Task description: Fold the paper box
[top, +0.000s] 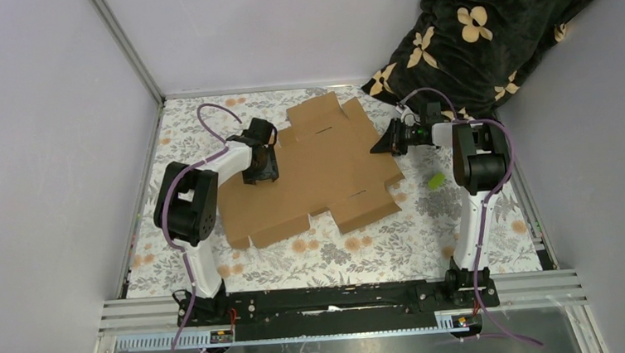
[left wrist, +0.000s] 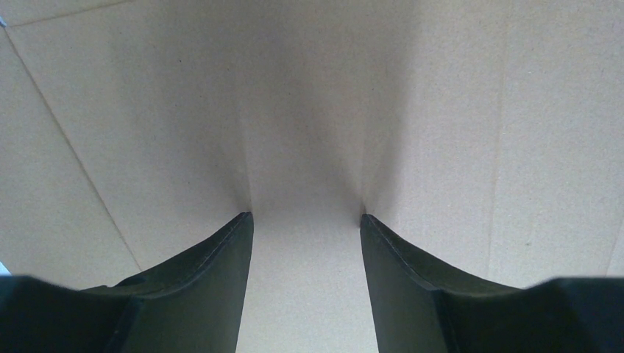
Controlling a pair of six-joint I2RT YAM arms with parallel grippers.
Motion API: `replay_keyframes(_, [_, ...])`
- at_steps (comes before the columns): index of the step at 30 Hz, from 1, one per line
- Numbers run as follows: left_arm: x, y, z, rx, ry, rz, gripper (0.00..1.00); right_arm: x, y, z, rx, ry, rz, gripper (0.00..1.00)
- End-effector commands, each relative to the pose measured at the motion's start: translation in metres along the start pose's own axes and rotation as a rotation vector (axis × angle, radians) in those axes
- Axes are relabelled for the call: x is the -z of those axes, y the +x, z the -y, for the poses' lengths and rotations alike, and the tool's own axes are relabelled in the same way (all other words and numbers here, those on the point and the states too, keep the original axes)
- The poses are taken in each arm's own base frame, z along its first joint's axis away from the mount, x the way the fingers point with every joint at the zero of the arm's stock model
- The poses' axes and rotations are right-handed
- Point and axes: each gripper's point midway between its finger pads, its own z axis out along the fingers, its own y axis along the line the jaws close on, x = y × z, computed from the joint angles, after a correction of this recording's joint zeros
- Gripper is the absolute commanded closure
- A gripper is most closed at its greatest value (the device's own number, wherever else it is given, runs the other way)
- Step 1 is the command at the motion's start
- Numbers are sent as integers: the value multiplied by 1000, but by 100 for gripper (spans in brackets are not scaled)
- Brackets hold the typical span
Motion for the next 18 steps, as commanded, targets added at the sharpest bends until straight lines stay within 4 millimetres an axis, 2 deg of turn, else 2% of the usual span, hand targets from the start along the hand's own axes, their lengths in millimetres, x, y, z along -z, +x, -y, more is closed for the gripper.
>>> replay_keyframes(1, [-13,10,16,-17,49,-38,38,7,-11,-34,146,67,34,78])
replay_keyframes(7, [-12,10,21,-21,61,-34,38,18,-19,-50,238,202,78,81])
replay_keyframes(18, [-1,10,38,-26,106,-8,38,71,-39,-75,395,518,153,83])
